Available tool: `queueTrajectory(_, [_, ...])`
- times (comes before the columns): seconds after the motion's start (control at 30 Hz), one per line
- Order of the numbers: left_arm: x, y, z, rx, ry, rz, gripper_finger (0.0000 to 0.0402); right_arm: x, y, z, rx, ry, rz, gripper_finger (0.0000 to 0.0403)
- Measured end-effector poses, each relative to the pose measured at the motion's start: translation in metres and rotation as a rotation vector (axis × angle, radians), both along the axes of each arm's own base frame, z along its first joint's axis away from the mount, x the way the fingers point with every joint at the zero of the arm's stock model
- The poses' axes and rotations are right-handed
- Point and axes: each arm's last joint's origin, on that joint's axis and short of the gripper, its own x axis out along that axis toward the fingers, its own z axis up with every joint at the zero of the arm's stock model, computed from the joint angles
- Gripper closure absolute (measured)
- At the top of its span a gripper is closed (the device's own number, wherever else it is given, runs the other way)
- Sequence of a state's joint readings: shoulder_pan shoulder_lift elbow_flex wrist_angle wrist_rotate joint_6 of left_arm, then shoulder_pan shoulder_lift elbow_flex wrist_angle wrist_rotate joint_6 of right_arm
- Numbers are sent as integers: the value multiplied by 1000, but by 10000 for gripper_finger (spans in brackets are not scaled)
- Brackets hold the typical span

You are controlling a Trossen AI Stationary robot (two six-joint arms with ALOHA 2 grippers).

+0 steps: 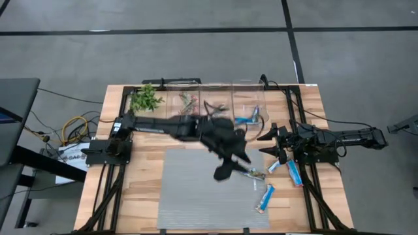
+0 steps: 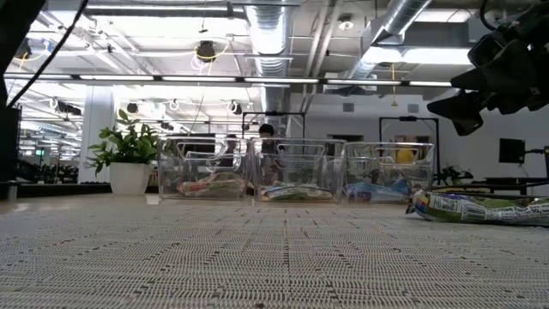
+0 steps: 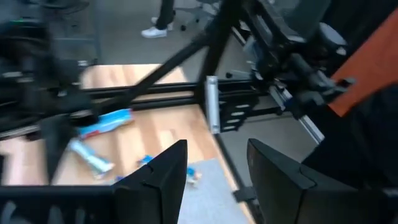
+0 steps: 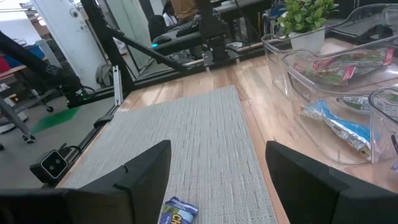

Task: Pick and place Granola Bars by type
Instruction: Put the blue granola bar into the right transparent bin

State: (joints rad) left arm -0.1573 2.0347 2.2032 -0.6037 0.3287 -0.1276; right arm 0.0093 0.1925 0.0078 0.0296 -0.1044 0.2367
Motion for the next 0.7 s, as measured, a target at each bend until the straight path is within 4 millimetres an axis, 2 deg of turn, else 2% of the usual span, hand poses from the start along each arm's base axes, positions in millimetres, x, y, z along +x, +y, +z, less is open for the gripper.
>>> queueTrajectory(0.13, [-4,-26,0,-8,4,-1,243,0,0,0,0,0,0,148])
queueTrajectory(0.27, [-6,-34,1,-43,17,39,243,0,0,0,0,0,0,148])
queueTrajectory(0.33, [-3,-36,-7,-51,17,65,243,0,0,0,0,0,0,148])
queueTrajectory(0.4, [3,-37,-25,-60,19,70,243,0,0,0,0,0,0,148])
queueTrajectory(0.53, [12,-32,-73,-119,20,63,243,0,0,0,0,0,0,148])
queueTrajectory(0.63, [-3,-19,-111,-150,57,108,242,0,0,0,0,0,0,148])
queueTrajectory(0.7, [-25,-8,-139,-137,119,157,243,0,0,0,0,0,0,148])
